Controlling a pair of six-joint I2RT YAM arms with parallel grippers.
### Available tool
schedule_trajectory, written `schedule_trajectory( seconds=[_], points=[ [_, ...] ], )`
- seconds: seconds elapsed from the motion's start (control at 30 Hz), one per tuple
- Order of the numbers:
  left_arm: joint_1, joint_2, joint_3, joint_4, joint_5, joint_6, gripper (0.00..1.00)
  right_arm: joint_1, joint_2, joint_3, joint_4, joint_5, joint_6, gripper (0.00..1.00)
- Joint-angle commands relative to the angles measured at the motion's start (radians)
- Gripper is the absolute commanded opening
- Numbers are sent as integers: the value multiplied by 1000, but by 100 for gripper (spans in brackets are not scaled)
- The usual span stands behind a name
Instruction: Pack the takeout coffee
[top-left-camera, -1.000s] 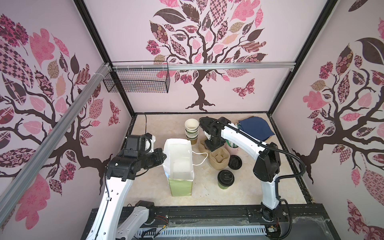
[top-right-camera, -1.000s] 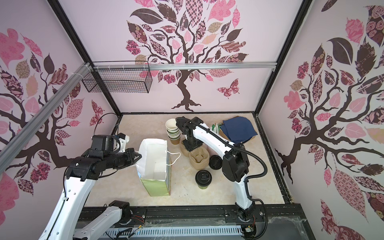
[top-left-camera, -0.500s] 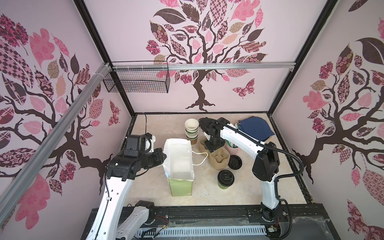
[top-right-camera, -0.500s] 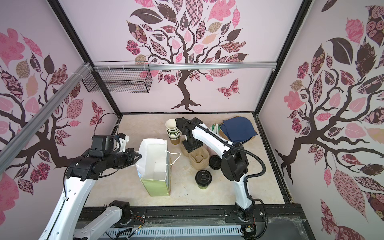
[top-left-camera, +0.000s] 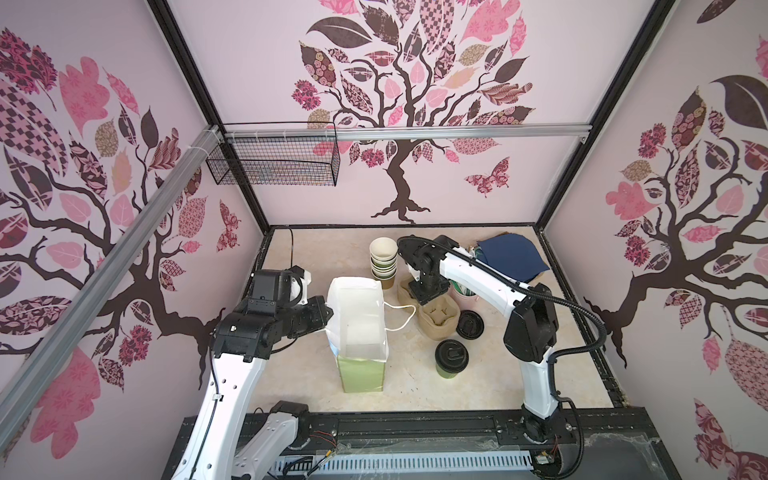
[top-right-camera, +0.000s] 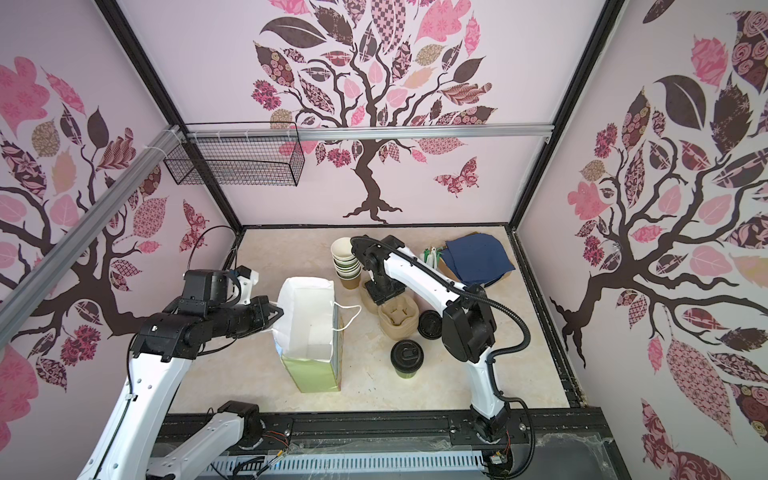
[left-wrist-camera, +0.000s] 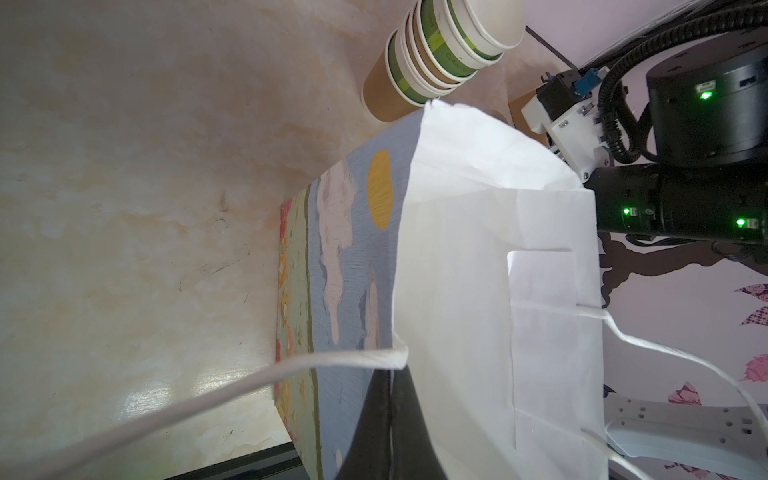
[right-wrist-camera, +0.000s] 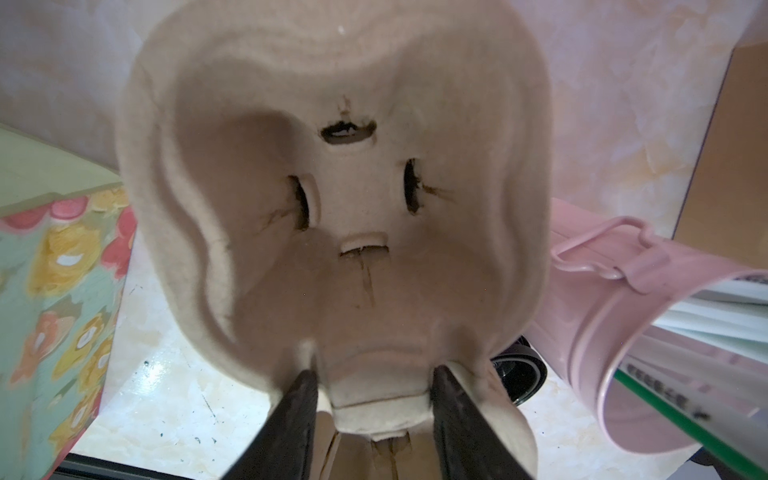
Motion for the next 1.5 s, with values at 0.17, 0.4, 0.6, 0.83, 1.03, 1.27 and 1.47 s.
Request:
schedule_trajectory(
  seconds=[0.17, 0.4, 0.6, 0.83, 1.03, 1.27, 1.47],
  points=[
    [-1, -6, -7, 14, 6, 5, 0, 5, 44, 3, -17, 22, 0, 45],
    [-1, -8, -8, 14, 3, 4, 2, 6, 31, 4, -19, 29, 1, 39],
    [0, -8, -7, 18, 0, 0, 10, 5, 17, 11, -25, 29, 2, 37],
    [0, -2, -5, 32, -1, -9, 20, 5, 4, 36, -39, 30, 6, 36],
    [-1, 3, -13, 34, 5, -7, 13, 6, -9, 55, -55, 30, 12, 35],
    [-1, 2, -19, 34, 6, -7, 5, 6, -16, 78, -68, 26, 24, 35],
    [-1, 13, -10, 34, 5, -7, 1, 5, -21, 89, -75, 25, 27, 35]
  ],
)
